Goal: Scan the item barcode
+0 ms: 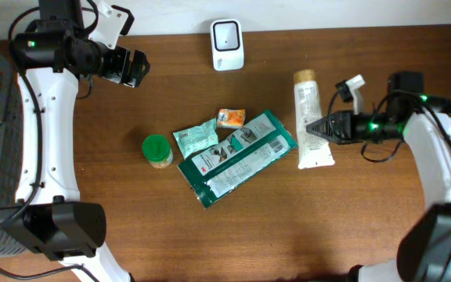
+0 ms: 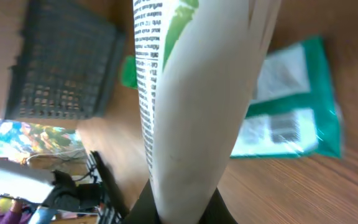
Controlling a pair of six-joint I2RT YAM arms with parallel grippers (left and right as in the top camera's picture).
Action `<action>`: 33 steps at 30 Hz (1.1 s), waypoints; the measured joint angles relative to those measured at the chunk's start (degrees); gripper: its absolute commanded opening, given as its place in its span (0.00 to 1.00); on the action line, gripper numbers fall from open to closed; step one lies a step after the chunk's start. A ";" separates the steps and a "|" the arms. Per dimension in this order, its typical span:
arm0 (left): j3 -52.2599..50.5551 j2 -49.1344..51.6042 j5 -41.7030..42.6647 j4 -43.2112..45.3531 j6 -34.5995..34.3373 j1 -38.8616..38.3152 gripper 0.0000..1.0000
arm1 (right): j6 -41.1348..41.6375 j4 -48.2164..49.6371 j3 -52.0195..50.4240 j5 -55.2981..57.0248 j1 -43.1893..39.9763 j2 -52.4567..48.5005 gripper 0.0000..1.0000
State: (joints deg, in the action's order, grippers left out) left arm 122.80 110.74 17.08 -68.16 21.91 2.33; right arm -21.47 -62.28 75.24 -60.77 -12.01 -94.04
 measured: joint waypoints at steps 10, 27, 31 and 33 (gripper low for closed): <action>0.00 0.00 0.00 0.00 0.00 0.02 0.99 | -0.68 -6.25 0.02 -9.11 0.00 15.43 0.04; 0.00 0.00 0.00 -0.02 0.00 0.02 0.99 | 20.87 -8.07 31.30 25.83 18.51 4.24 0.04; 0.00 0.00 -0.02 0.00 0.00 0.00 0.99 | 22.08 -6.27 46.51 40.41 24.06 -9.05 0.04; 0.00 0.00 0.00 -0.02 0.00 0.00 0.99 | 21.49 -1.84 49.83 46.93 25.75 -14.78 0.04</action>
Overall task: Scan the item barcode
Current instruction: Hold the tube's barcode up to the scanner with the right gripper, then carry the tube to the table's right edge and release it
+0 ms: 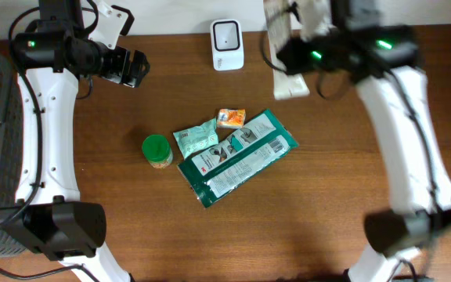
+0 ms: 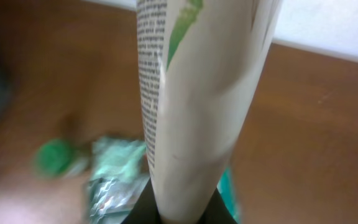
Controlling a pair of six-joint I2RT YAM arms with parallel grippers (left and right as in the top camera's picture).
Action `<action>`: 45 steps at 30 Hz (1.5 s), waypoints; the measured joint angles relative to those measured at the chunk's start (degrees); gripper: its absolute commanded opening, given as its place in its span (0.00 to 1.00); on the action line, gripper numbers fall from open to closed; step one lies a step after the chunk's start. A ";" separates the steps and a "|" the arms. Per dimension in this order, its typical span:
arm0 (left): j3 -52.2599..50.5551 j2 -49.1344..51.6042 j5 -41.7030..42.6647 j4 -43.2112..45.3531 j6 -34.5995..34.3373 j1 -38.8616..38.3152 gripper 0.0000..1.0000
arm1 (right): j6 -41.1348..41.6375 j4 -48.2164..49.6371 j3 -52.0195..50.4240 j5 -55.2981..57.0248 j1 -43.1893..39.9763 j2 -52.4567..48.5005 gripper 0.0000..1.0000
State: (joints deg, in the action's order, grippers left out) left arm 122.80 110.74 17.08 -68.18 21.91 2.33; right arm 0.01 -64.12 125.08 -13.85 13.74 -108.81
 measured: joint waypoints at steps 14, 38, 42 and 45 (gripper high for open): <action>0.00 0.00 0.00 0.02 0.00 0.00 0.99 | -21.46 33.70 0.92 36.57 10.25 -25.73 0.04; 0.00 0.00 -0.02 0.02 0.00 0.00 0.99 | -36.30 41.53 0.94 47.95 11.50 -34.18 0.04; 0.00 0.00 -0.02 0.02 0.00 0.00 0.99 | -36.35 41.97 0.94 48.30 11.78 -34.21 0.04; 0.00 0.00 -0.02 0.02 0.00 0.02 0.99 | -36.17 41.88 0.94 48.35 12.11 -34.21 0.04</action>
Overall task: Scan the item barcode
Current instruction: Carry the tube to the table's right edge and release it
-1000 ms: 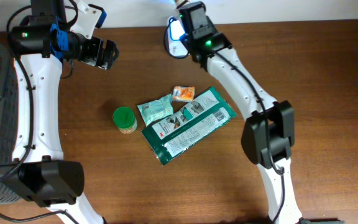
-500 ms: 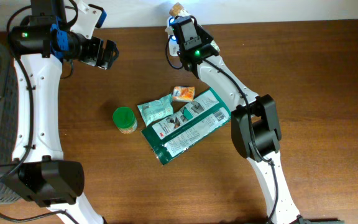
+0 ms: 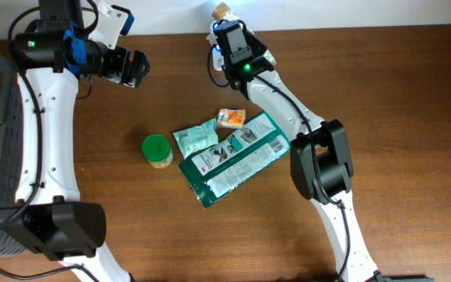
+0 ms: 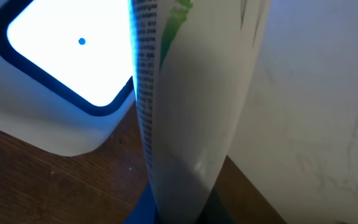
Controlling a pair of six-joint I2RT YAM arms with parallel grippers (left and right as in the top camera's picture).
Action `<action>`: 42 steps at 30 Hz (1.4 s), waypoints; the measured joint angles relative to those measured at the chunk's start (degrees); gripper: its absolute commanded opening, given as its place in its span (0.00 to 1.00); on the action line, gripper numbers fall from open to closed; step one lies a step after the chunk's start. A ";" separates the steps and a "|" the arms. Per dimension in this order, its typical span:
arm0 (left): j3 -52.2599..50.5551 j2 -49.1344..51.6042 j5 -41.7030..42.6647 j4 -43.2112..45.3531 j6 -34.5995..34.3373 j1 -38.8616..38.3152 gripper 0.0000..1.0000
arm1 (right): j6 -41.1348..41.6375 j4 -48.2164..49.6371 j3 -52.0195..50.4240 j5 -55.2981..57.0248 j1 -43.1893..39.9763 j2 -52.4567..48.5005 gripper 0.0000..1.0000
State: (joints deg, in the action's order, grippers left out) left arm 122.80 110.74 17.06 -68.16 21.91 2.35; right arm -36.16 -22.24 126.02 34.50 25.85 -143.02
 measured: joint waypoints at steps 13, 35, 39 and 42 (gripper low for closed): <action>0.00 0.00 0.00 0.00 0.00 -0.02 0.99 | 15.34 -20.76 -0.07 -12.17 0.39 12.39 0.04; 0.00 0.00 0.02 0.04 0.00 -0.02 0.99 | 36.24 -63.34 -7.37 -46.12 -33.20 32.87 0.04; 0.00 0.00 0.00 0.00 0.00 -0.02 0.99 | 36.61 -57.37 -19.17 -46.80 -38.34 32.76 0.04; 0.00 0.00 -0.02 0.02 0.00 -0.02 0.99 | 38.32 -49.18 -28.94 -47.04 -43.30 32.24 0.04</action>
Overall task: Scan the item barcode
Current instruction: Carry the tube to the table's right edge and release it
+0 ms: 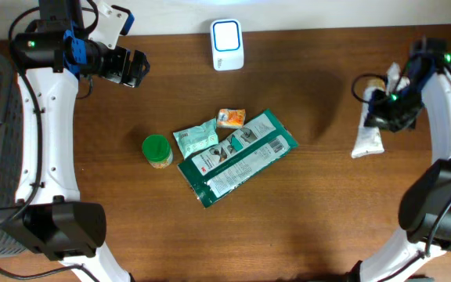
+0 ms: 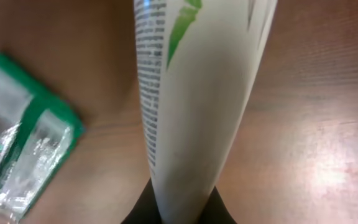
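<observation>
My right gripper (image 1: 384,110) is shut on a white tube with green print and small black text (image 1: 366,141), over the right side of the table. The tube's flat end points toward the table's front. In the right wrist view the tube (image 2: 197,93) fills the middle, running up from between the dark fingers of the right gripper (image 2: 182,208), with brown tabletop behind it. The white scanner (image 1: 227,35) stands at the back centre, far from the tube. My left gripper (image 1: 135,68) hangs open at the back left, holding nothing.
Mid-table lie a long green packet (image 1: 237,157), a small green packet (image 1: 196,139), an orange sachet (image 1: 230,117) and a green-lidded jar (image 1: 156,150). A dark mesh basket stands at the left edge. The long green packet (image 2: 23,137) also shows in the wrist view.
The right gripper, still shut on the tube, was at the scanner at the back centre. Now it is over the right side of the table. The left arm has not moved.
First the tube lay right of centre with my right gripper shut on its flat end. Then the gripper held it up just right of the scanner, then right against the scanner's face. Now the tube is back at the right side, farther right than where it lay.
</observation>
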Controlling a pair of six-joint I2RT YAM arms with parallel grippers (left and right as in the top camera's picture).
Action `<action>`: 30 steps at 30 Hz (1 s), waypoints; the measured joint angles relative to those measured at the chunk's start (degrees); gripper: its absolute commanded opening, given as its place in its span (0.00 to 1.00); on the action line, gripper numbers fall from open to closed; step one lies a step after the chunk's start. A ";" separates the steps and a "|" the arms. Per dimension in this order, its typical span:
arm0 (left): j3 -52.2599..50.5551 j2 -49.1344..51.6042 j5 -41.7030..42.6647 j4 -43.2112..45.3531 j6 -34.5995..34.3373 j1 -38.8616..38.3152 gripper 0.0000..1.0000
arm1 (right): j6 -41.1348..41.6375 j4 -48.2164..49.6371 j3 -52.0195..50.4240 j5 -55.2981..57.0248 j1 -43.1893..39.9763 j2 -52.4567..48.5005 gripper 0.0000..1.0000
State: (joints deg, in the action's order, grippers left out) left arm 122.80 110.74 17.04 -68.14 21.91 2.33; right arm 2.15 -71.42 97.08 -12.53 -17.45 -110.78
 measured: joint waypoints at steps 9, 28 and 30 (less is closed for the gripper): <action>-0.02 0.02 0.02 -0.02 0.00 0.02 0.99 | 3.58 21.59 -19.28 -0.31 -10.86 -0.46 0.04; -0.02 0.04 0.02 -0.02 0.00 0.00 0.99 | 1.07 3.98 -10.95 -6.03 -13.97 -0.09 0.45; -0.02 0.04 0.02 -0.02 0.00 0.00 0.99 | -0.57 0.02 -6.82 -7.89 -13.86 0.57 0.46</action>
State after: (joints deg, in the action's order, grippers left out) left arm 122.78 110.78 17.06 -68.16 21.91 2.33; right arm 1.58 -71.40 90.26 -20.43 -31.31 -110.21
